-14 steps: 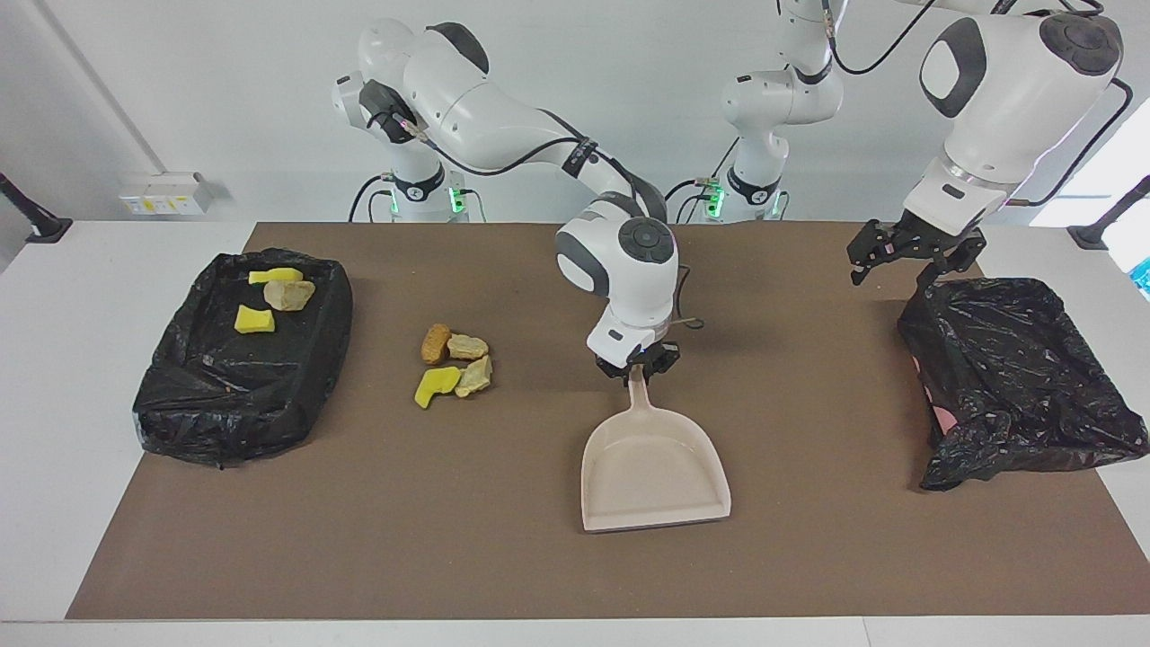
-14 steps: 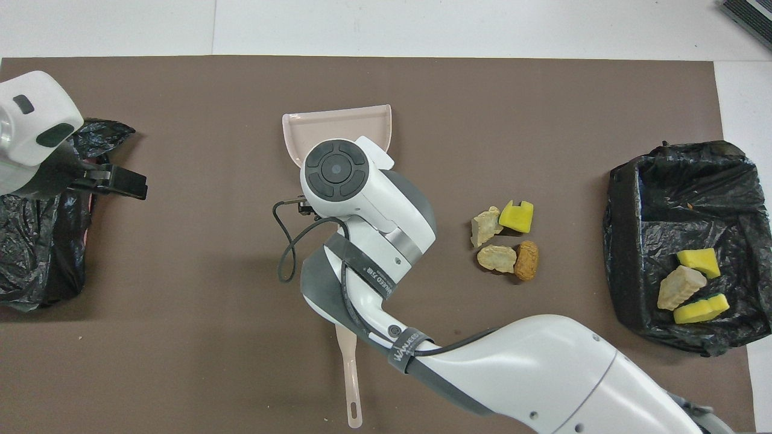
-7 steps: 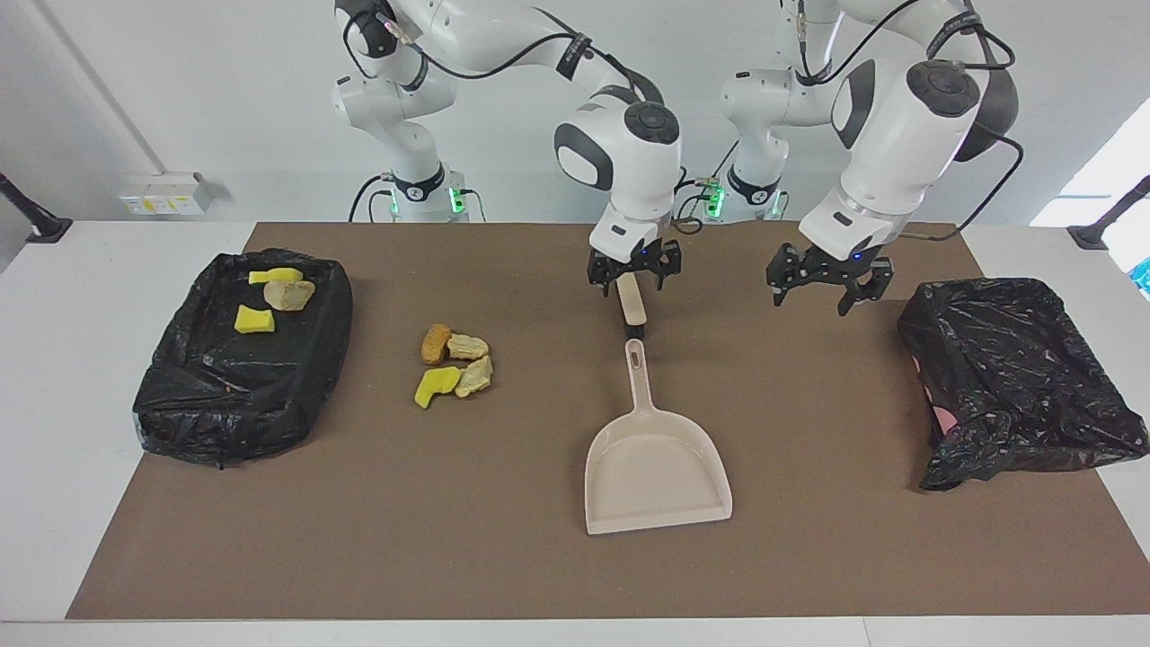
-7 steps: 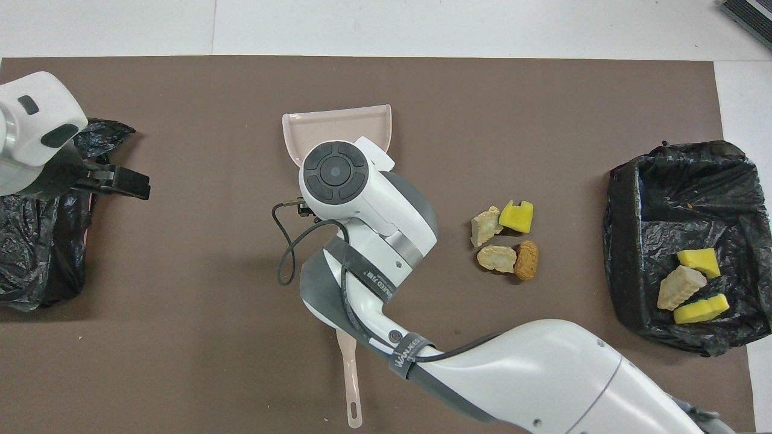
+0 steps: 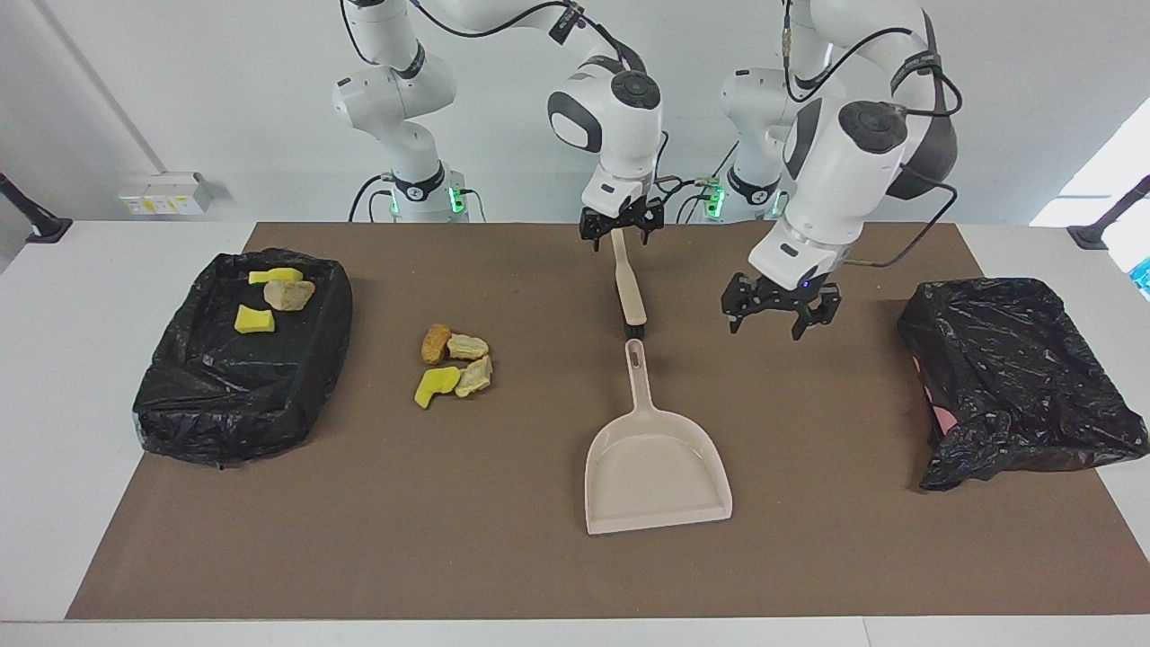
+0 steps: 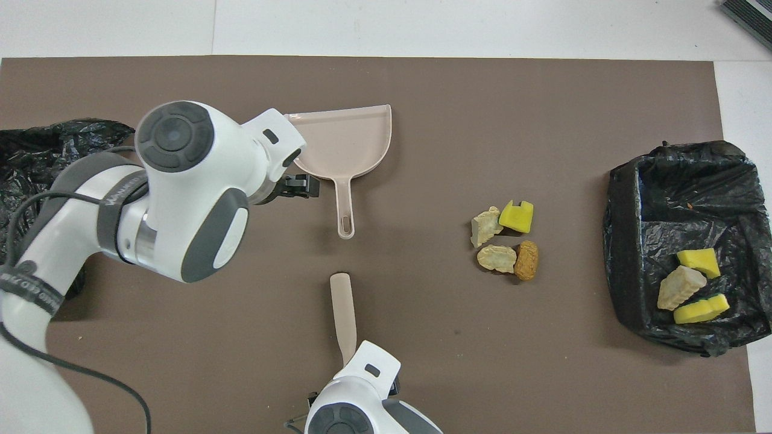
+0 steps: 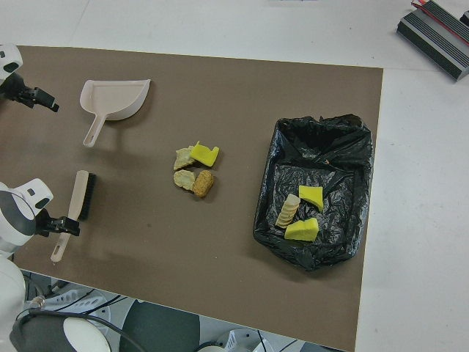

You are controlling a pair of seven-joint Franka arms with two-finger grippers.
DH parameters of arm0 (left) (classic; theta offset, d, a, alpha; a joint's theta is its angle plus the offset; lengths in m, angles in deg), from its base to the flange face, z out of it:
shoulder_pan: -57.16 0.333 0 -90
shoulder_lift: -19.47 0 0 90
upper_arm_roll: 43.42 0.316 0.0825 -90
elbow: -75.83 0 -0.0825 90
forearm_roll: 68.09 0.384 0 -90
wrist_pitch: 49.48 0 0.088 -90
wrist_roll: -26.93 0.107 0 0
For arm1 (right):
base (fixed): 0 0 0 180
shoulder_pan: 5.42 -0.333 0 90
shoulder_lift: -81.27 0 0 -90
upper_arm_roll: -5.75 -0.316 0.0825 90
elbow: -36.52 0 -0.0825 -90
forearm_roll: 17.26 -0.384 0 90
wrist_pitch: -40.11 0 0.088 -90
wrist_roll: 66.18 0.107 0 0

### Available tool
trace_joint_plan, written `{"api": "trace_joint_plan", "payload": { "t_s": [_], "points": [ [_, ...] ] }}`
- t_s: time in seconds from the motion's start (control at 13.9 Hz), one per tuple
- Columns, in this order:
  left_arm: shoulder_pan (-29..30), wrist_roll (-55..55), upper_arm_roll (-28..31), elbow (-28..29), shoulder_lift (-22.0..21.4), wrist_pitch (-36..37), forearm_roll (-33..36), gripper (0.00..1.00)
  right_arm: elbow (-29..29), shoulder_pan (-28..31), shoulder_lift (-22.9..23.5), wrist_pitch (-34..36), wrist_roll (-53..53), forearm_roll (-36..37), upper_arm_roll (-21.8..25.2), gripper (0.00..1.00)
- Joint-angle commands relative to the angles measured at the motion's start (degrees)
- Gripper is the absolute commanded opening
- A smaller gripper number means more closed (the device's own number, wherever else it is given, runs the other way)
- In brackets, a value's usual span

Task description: Sweep and dump trash in bin

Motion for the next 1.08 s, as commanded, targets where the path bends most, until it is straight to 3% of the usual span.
{"api": "trace_joint_plan", "payload": {
  "t_s": [0.0,0.14,0.22,0.43,0.5,0.72,0.79,0.93,1.01],
  "points": [
    [-2.79,-3.62,0.88,-2.35,1.88,-1.78,2.07,1.0,2.58,-0.88,-1.67,-2.48,0.31,-2.6,0.23,1.0],
    [-6.3,-5.37,1.15,-2.44,4.77,-2.66,3.21,1.0,2.49,-0.89,-1.5,-2.92,0.31,-2.6,0.32,0.98],
    [-6.48,-6.43,1.06,-2.7,5.3,-3.36,3.92,1.0,2.49,-0.8,-1.41,-3.01,0.22,-2.6,0.32,0.83],
    [-8.85,-8.53,1.15,-3.31,8.98,-3.8,5.84,1.0,2.58,-1.15,-1.41,-2.92,0.48,-2.95,0.23,0.13],
    [-9.55,-11.16,1.06,-4.71,10.83,-4.15,7.68,1.0,2.41,-1.32,-0.97,-2.84,1.27,-2.96,0.23,0.0],
    [-9.73,-13.29,0.97,-5.6,11.46,-3.28,9.11,1.0,0.92,-1.24,-0.27,-2.22,2.68,-2.87,0.41,0.0],
    [-9.73,-13.29,1.06,-5.69,11.46,-3.28,9.02,0.94,0.3,-0.89,-0.18,-1.96,2.77,-2.78,0.5,0.0],
    [-9.73,-13.38,1.06,-6.21,11.55,-2.76,9.11,0.7,0.47,-0.27,-2.18,-0.74,2.59,-2.61,0.76,0.0],
    [-9.73,-13.38,1.06,-6.22,11.55,-2.23,9.11,0.41,0.65,0.86,-3.68,1.1,2.24,-2.34,0.76,0.0]
  ]
}}
